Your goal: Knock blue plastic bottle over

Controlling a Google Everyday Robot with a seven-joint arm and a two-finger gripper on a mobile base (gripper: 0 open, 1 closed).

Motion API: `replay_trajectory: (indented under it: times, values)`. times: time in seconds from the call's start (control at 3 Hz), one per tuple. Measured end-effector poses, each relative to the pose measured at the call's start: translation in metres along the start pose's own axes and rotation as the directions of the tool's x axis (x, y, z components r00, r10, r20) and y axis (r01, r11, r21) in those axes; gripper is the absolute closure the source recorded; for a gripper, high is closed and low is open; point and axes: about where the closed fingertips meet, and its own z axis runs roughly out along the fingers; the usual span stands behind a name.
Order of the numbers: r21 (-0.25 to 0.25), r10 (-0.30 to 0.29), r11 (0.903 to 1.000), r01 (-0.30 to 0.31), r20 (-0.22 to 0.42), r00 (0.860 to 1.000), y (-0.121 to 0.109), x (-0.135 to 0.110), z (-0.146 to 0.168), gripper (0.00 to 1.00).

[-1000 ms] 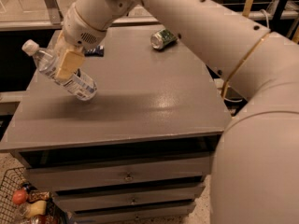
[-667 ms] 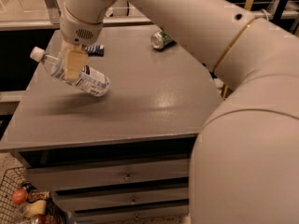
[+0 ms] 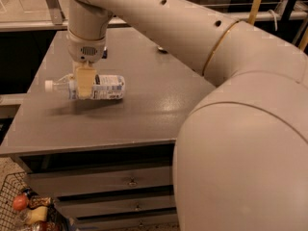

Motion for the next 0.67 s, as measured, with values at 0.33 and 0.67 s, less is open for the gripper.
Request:
replay_trajectory:
  times: [0.33,0.67]
  values:
    - [-0.057,0.009,0.9983,-0.008,0.018,1.0,0.0106,-0.0006,0.0258,1.0]
    - [-0.063,0.009,0.998,-0.008,0.019,1.0,0.0114,-0.0013,0.0292,0.85]
